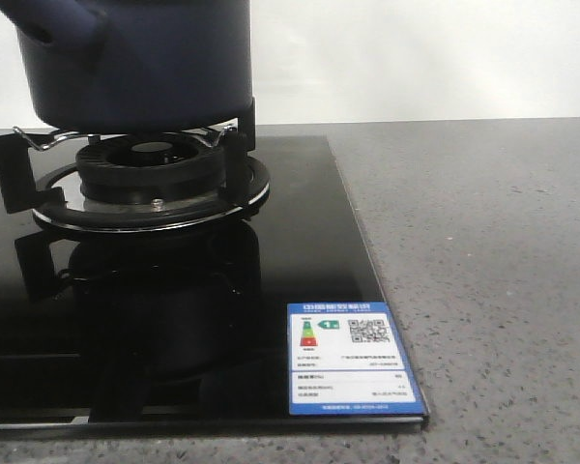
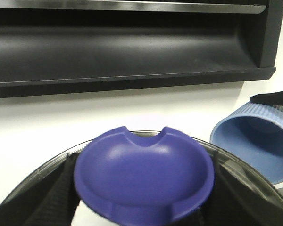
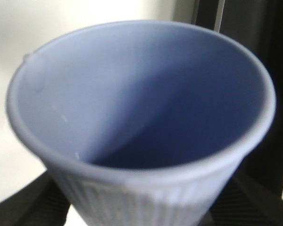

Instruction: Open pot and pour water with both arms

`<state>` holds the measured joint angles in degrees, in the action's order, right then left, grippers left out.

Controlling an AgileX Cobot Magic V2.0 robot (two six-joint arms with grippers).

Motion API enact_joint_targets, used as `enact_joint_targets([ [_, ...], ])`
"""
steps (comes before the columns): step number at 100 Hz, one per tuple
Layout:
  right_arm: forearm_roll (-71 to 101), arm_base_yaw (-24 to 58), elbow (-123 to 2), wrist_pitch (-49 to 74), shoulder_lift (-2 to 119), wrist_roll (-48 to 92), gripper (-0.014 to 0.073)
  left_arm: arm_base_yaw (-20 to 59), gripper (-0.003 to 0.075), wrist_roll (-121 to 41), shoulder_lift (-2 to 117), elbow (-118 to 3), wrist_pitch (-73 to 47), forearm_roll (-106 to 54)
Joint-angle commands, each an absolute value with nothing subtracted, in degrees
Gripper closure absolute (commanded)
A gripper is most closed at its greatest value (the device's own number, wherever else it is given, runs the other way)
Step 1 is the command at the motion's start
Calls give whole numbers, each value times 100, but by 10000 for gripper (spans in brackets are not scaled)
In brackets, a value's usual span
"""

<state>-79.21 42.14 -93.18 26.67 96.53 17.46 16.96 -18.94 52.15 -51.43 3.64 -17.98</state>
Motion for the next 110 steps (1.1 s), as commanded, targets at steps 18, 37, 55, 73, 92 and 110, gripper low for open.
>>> enact_joint_targets([
  [18,-8126,4237,-9530,2617,9357,1730,249,1679,287,-1840,5100,-5359,936,-1779],
  [37,-7591,4237,-9530,2954,9357,1405,249,1679,287,-1840,5100,-5359,936,-1779],
  [55,-7457,4215,-9530,3483,9245,-53,249,1679,287,-1840,5100,-5359,936,-1779],
  [73,-6354,3877,-9503,3394,8816,-957,249,1679,287,-1840,5100,-5359,936,-1779],
  [92,-5140,3269,-9129,2954,8244,-1380,249,1679,287,-1840,5100,-5359,936,-1779],
  [110,-4667,2712,-8170,2049,7570,-2012,249,1679,287,-1840,5100,-5359,936,-1767],
])
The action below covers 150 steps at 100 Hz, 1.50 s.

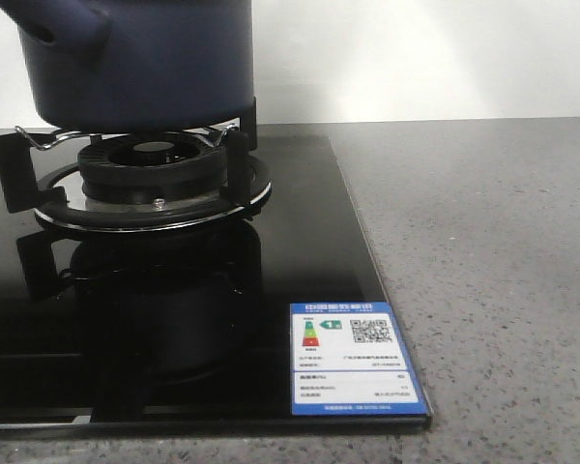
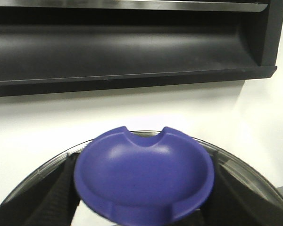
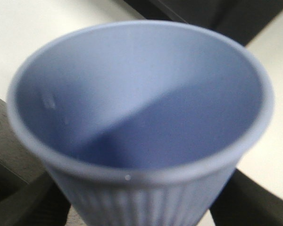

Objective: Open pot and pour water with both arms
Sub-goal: 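Carry the cup back and lower it onto the counter with the right gripper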

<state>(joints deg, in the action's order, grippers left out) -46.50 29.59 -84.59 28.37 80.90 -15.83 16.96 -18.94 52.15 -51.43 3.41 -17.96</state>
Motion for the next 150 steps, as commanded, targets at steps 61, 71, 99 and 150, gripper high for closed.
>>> enact_joint_targets([
  [61,-4503,472,-4206,-1580,6018,-3463,249,1679,287,-1840,5100,-5359,927,-1767],
  [71,-4407,129,-3761,-2040,6044,-3463,249,1679,287,-1840,5100,-5359,923,-1767],
  [99,-4374,-435,-3139,-2664,6659,-3452,249,1679,287,-1840,5100,-5359,914,-1767],
  [150,-4365,-439,-3129,-3370,7677,-3181,249,1679,287,-1840,5100,-5359,914,-1767],
])
